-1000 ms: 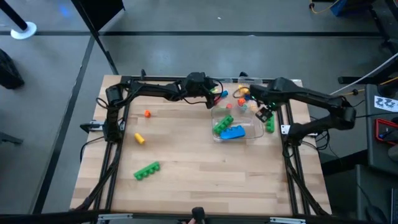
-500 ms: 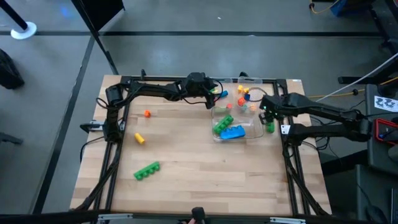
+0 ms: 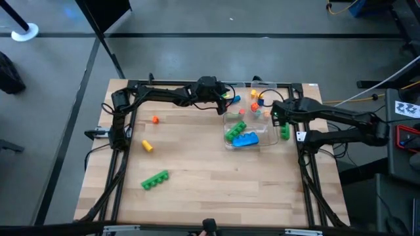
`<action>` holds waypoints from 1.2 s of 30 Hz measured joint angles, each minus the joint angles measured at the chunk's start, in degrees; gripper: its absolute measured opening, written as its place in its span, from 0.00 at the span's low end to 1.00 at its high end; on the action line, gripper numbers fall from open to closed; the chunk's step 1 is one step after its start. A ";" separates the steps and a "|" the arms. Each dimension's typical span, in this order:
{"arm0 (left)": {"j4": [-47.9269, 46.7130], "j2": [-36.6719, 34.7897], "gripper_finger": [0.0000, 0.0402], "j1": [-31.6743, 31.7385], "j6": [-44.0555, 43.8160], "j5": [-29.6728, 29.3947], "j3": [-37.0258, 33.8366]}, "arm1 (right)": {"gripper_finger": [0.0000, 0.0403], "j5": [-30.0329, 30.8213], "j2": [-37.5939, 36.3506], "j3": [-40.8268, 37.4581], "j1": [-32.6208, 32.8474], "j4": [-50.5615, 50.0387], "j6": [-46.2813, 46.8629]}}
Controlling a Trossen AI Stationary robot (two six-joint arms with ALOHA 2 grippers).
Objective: Sort blocks by size
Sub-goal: Put the top large green 4 stud game piece into the bottom transparent bin
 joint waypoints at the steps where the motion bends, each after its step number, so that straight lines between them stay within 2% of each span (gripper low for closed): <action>1: 0.02 0.00 0.55 0.00 0.00 0.00 0.00 | 0.63 -0.11 0.36 0.00 0.00 0.12 -2.81; 9: 0.02 0.00 0.55 0.00 -0.02 0.00 0.00 | 0.63 -2.85 1.94 -0.01 -0.03 0.99 -19.59; 15: 0.02 0.00 0.55 0.00 -0.02 0.02 0.00 | 0.63 -8.92 1.96 -0.02 -0.05 1.15 -40.48; 18: 0.02 0.00 0.55 0.00 -0.02 0.02 0.00 | 0.63 -12.20 1.96 -0.01 -0.06 0.87 -46.80; 22: 0.04 0.00 0.55 0.00 -0.02 0.02 0.00 | 0.63 -16.40 1.96 -0.01 -0.04 -0.06 -48.84; 26: 0.02 0.00 0.55 -0.04 -0.02 0.02 0.00 | 0.63 -17.01 1.96 -0.02 0.04 -2.75 -48.64; 32: 0.03 0.00 0.55 -0.02 -0.03 0.02 0.00 | 0.63 -18.94 1.96 -0.02 0.04 -5.29 -42.91; 36: 0.02 0.00 0.55 -0.02 -0.04 0.02 0.00 | 0.63 -20.86 1.98 0.00 0.08 -4.88 -42.46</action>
